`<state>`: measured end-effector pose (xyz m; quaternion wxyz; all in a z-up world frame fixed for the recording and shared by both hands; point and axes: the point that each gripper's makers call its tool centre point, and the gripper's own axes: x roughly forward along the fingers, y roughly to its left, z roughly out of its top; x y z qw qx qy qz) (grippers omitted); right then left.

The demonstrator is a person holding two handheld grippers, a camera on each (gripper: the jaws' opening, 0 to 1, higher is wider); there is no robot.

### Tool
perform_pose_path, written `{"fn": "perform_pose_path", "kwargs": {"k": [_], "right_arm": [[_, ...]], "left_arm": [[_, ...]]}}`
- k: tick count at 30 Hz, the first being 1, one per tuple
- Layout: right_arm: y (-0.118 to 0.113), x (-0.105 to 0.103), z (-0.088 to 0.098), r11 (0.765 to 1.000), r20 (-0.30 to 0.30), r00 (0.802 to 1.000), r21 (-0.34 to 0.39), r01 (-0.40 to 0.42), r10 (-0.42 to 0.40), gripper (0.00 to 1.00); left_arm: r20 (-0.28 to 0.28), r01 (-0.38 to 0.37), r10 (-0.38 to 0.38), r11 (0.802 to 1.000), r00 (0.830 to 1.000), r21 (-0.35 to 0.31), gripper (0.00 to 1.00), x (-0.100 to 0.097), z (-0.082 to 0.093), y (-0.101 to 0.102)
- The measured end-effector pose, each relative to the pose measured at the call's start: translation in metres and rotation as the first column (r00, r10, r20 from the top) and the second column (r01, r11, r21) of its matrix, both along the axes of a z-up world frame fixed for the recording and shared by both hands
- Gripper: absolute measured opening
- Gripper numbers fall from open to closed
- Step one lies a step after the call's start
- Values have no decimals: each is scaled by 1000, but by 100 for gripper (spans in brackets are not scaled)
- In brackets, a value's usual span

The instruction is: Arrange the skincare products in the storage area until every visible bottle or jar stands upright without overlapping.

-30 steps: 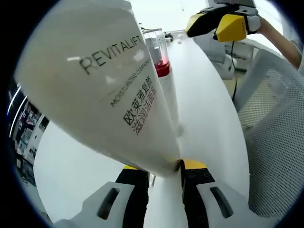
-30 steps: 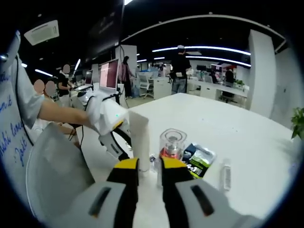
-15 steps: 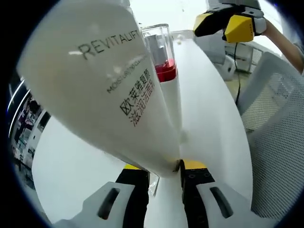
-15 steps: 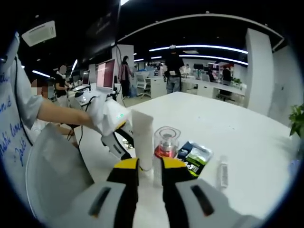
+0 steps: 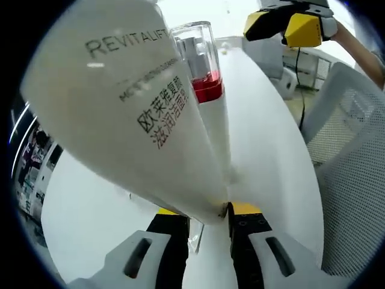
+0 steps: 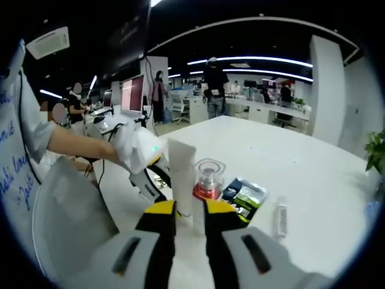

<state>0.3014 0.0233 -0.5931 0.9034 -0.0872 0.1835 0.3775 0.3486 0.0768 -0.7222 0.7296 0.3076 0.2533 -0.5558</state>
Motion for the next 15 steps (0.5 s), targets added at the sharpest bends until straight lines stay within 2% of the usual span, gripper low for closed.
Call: {"fn": "perform_pose_path", "kwargs": {"k": [5, 7, 15], "right_arm": [[1, -1, -2, 1000, -8, 1000, -2, -2, 2, 17], [1, -1, -2, 1000, -6, 1000, -2, -3, 3, 17], [0, -2, -2, 1000, -6, 1000, -2, 3, -3, 17]], "left_arm": [[8, 6, -6, 1000, 1000, 5, 21, 0, -1, 1], [28, 28, -29, 1000, 999, 7, 21, -1, -1, 0], [28, 47, -47, 999, 999, -9, 21, -1, 0, -1]]}}
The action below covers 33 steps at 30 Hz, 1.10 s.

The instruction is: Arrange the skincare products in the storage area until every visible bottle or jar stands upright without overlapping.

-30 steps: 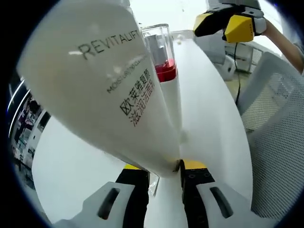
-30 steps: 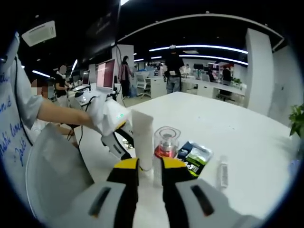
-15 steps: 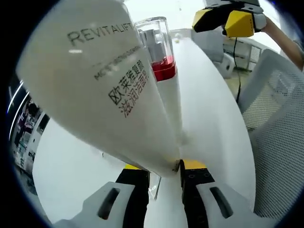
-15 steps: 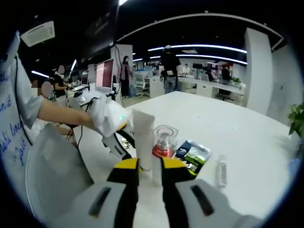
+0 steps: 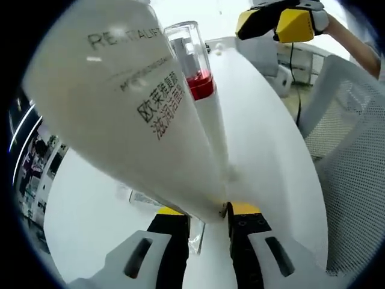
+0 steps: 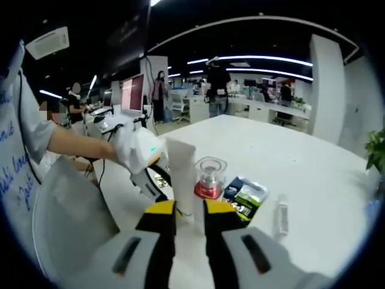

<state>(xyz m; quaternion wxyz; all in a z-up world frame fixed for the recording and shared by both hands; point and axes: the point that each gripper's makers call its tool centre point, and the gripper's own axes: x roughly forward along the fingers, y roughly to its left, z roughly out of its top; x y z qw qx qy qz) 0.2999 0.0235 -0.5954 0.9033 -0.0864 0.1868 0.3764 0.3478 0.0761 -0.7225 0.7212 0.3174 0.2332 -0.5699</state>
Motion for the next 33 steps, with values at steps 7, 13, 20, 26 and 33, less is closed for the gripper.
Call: {"fn": "perform_pose_path", "kwargs": {"k": [7, 13, 20, 26, 33], "right_arm": [[-1, 0, 1, 1000, 2, 1000, 3, 5, -5, 17], [-1, 0, 1, 1000, 3, 1000, 2, 7, -7, 17], [-2, 1, 0, 1000, 1, 1000, 4, 15, -15, 17], [-2, 0, -1, 1000, -4, 1000, 6, 14, -14, 18], [0, 0, -1, 1000, -3, 1000, 4, 12, -12, 18]], "left_arm": [[10, 28, -28, 1000, 1000, 1, 21, 3, -1, -2], [7, 42, -42, 999, 999, -3, 21, 3, -1, -3], [8, 48, -48, 999, 999, -2, 21, 3, -1, -4], [9, 49, -49, 999, 999, -1, 21, 4, 0, -5], [4, 23, -23, 999, 1000, -31, 28, 3, 7, -4]]}}
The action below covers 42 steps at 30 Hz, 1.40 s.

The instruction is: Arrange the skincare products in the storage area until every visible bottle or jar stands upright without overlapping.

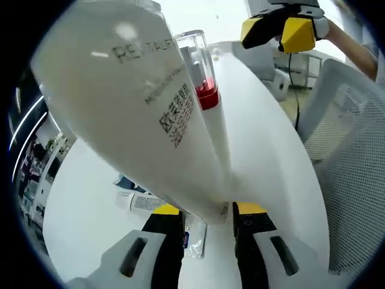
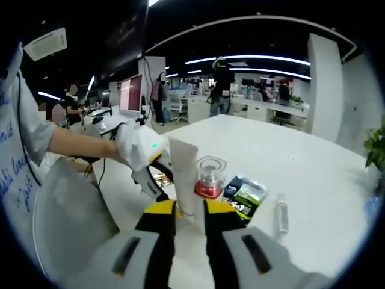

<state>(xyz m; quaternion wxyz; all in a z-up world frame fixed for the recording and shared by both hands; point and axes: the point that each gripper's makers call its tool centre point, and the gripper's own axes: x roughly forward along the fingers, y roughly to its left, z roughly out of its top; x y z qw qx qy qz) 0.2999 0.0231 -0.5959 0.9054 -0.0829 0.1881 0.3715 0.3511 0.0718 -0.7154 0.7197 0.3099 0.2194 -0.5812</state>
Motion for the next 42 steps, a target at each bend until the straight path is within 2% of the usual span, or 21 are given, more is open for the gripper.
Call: {"fn": "perform_pose_path", "kwargs": {"k": [17, 22, 30, 36, 42], "right_arm": [[2, -1, -4, 1000, -12, 1000, -14, 1, -1, 25], [3, -3, -2, 1000, -24, 1000, 16, 6, -6, 27], [-2, -1, -4, 1000, -33, 999, 11, 29, -29, 33], [-2, -2, -7, 999, -39, 999, -17, 28, -28, 42], [-3, -2, -5, 999, -44, 998, -8, 40, -40, 47]], "left_arm": [[-2, -117, 117, 993, 993, -8, 34, -7, 16, 31], [-8, -193, 192, 981, 981, -20, 37, -6, 22, 46], [-13, -264, 264, 963, 965, -52, 44, -8, 39, 64], [-11, -338, 338, 938, 941, -75, 51, -10, 53, 80], [-24, -395, 395, 914, 918, -93, 57, -14, 65, 96]]}}
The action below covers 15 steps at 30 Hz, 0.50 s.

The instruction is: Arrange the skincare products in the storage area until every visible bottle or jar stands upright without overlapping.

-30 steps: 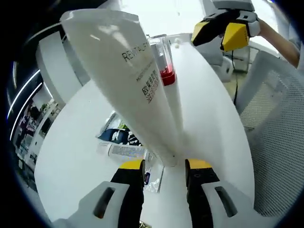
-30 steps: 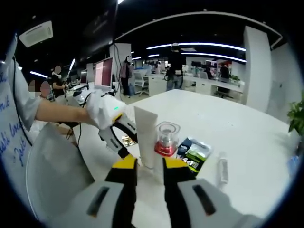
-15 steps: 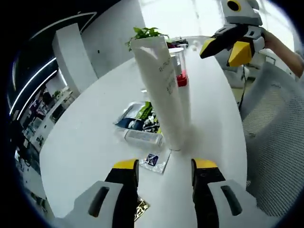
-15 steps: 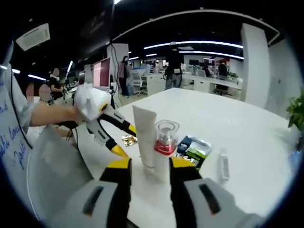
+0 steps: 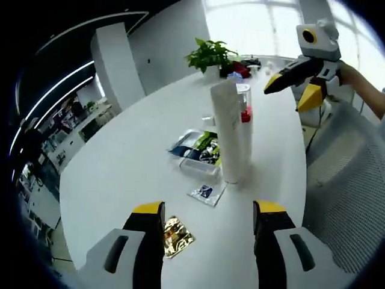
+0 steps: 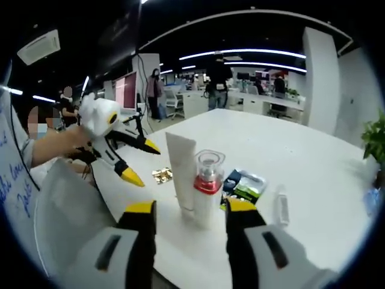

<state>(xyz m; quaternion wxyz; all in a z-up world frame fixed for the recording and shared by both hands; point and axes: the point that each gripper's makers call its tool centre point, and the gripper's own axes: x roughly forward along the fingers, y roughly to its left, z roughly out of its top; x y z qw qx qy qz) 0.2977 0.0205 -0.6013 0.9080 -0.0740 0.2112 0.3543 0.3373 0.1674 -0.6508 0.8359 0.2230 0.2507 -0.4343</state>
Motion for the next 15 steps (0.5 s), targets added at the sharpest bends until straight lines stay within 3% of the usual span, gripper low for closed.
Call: {"fn": "perform_pose_path", "kwargs": {"k": [15], "right_arm": [[0, -8, -3, 999, -31, 999, -45, -11, 10, 63]], "left_arm": [[-47, -105, 104, 994, 993, -10, 73, -18, 12, 31]]}}
